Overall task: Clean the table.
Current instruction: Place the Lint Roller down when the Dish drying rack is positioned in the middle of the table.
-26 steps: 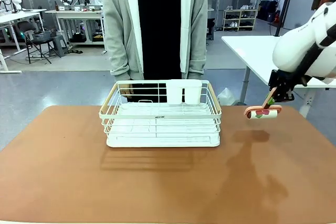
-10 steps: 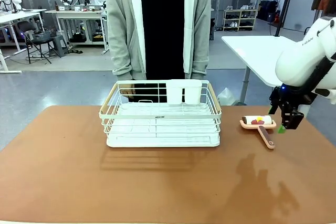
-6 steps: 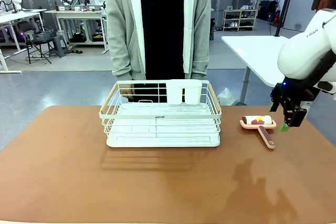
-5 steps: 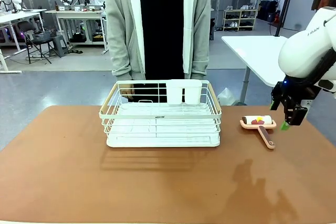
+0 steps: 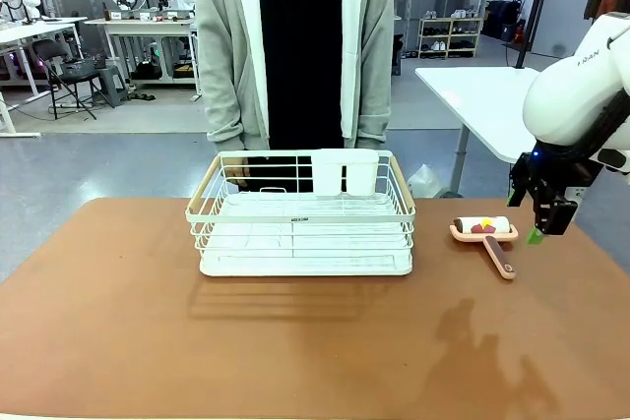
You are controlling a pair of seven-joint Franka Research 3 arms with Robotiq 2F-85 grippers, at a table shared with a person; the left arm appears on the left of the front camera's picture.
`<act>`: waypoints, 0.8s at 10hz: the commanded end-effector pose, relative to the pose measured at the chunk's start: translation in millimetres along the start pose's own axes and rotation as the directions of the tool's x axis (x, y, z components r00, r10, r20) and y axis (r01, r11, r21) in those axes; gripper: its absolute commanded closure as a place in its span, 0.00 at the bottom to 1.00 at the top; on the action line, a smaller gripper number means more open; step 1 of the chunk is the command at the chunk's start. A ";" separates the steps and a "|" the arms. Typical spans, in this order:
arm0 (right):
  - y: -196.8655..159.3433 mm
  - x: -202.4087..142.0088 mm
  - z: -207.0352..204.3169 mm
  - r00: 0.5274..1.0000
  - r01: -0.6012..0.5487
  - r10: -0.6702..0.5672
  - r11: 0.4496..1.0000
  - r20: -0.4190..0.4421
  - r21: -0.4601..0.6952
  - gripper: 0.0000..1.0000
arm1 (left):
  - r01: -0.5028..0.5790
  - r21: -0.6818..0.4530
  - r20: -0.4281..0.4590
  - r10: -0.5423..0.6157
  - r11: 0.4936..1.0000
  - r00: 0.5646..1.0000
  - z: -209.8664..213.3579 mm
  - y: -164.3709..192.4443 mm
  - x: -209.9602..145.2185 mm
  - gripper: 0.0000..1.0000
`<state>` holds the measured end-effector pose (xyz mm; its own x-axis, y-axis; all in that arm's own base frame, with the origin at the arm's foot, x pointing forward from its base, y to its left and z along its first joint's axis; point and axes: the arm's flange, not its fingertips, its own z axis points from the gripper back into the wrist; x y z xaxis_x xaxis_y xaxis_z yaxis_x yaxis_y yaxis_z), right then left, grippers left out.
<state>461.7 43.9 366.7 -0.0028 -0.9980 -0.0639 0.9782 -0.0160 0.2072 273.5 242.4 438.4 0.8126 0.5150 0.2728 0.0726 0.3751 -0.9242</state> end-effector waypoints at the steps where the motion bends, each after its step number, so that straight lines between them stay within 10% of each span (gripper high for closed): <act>1: -1.4 -2.2 -1.0 1.000 -0.006 0.006 1.000 -0.001 0.000 0.00 | 0.022 -0.031 0.013 -0.022 0.999 1.000 2.7 0.3 3.0 0.00; 8: -1.4 -2.2 -1.0 1.000 -0.006 0.006 1.000 -0.001 0.000 0.00 | 0.022 -0.031 0.013 -0.022 0.999 1.000 2.7 0.3 3.0 0.00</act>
<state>461.7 44.0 366.7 -0.0024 -0.9980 -0.0638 0.9782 -0.0156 0.2072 273.5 242.4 438.4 0.8126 0.5150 0.2730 0.0727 0.3751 -0.9241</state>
